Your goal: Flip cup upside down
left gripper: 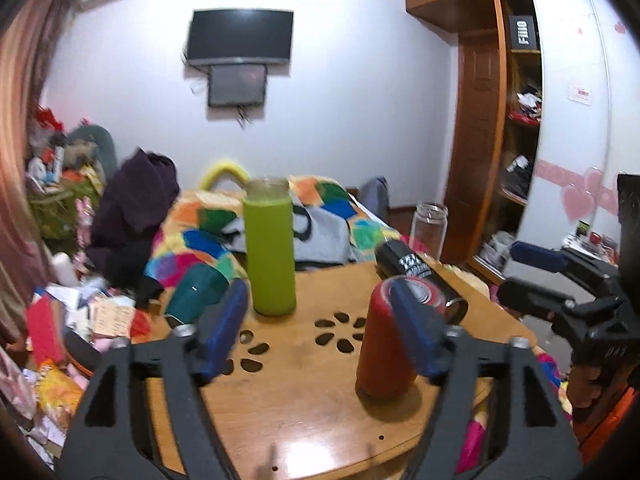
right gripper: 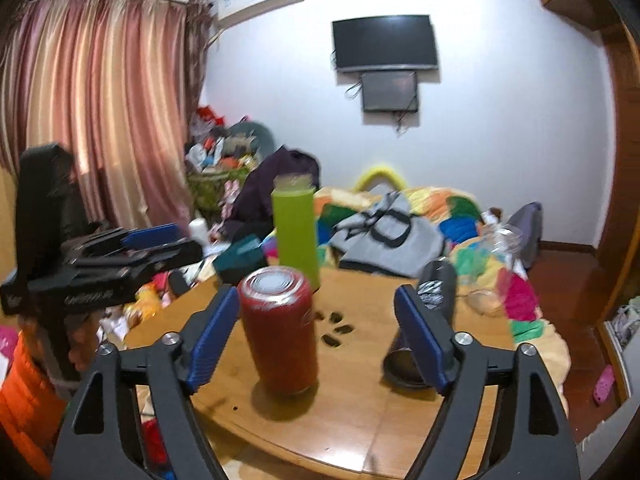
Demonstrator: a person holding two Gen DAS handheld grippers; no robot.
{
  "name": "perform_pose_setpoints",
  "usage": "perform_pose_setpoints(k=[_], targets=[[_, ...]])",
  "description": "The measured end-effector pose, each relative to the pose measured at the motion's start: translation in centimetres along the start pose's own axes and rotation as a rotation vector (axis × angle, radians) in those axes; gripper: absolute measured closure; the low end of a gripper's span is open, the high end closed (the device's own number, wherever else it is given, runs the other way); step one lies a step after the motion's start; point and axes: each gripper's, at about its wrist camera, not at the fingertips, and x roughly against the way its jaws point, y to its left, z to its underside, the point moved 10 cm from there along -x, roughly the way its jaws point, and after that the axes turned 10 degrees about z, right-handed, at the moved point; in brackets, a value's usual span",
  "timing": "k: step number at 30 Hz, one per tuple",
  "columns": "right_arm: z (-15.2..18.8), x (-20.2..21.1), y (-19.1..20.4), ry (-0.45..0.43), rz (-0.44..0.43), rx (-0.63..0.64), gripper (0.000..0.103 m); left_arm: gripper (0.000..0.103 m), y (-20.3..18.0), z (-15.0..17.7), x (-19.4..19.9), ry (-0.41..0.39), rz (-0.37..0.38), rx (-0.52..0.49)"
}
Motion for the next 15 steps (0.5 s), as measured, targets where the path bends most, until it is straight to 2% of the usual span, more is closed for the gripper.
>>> perform_pose_setpoints(k=[3, 4, 6, 15], targets=[[-0.7, 1.3, -0.4, -0.026, 0.034, -0.004, 0.004, 0.006, -0.9, -0.3, 1.3, -0.040, -0.045, -0.001], [-0.8, 1.6, -0.5, -0.036, 0.041, -0.010, 0.000, 0.006, -1.3, -0.4, 1.7, -0.055, -0.059, -0.004], [-1.1, 2.6, -0.7, -0.053, 0.048, -0.021, 0.000, 0.001, -1.9, -0.3, 2.2, -0.073, -0.078, -0.006], [-0.7, 4.9, -1.5, -0.068, 0.096, -0.056, 0.000, 0.000, -4.4, -0.5, 4.7, -0.140, -0.105, -0.004]])
